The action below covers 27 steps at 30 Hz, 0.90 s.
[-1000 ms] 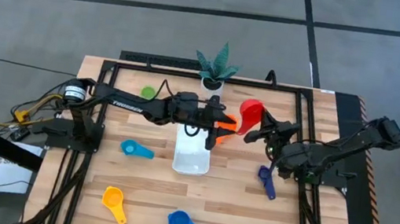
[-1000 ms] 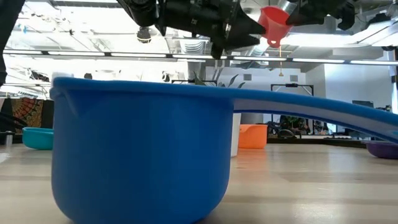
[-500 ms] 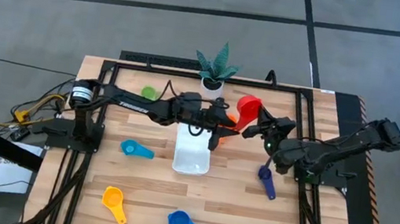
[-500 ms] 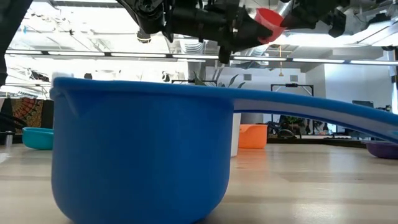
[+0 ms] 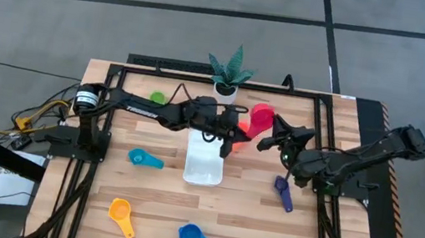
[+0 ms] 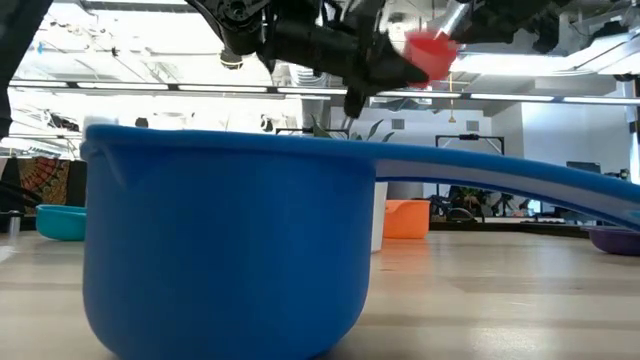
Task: Nest measuring cups in basket
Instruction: Stack the red measuring cup on top of the the orange measuring cup
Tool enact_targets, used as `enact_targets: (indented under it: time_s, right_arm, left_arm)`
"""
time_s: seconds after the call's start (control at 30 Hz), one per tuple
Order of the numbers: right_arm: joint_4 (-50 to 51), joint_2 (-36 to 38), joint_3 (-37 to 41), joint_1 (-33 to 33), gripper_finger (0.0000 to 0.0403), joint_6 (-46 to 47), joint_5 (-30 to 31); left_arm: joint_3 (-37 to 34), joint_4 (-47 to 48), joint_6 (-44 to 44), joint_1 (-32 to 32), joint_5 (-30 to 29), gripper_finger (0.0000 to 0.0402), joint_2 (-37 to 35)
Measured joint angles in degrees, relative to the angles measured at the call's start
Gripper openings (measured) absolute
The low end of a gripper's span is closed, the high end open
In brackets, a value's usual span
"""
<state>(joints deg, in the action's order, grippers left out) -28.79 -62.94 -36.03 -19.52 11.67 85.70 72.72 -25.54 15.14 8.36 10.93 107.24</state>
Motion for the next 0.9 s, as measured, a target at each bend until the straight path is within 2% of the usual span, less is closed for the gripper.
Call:
enact_targets:
  time_s: [0.1, 0.23, 0.43, 0.57, 0.77, 0.9]
  right_arm:
    - [0.0, 0.4, 0.0, -1.9, 0.0085, -2.9, 3.7]
    - [0.0, 0.7, 0.0, -4.1, 0.0115, -4.6, 4.3]
    - [-0.2, 2.0, 0.0, -4.9, 0.0158, -4.6, 4.3]
    - [0.1, 2.0, 0.0, -5.5, 0.0176, -4.7, 4.3]
    - [1.1, 2.1, 0.0, -7.3, 0.0187, -4.6, 4.3]
    - [1.4, 2.1, 0.0, -8.4, 0.0184, -4.6, 4.3]
  left_arm:
    - [-0.1, 6.9, 0.9, 1.4, 5.5, 0.0002, 0.2]
    - [-0.1, 11.8, 4.4, 3.4, 10.2, 0.0001, -0.1]
    - [-0.1, 10.1, 18.1, 3.6, 7.5, 0.0002, -0.1]
    - [0.0, 5.4, 23.3, 2.0, 6.2, 0.0001, 0.7]
    - [-0.1, 1.0, 29.3, -0.1, 6.1, 0.0, 6.1]
    - [1.2, -1.2, 31.9, 1.6, 7.6, 0.0, 9.7]
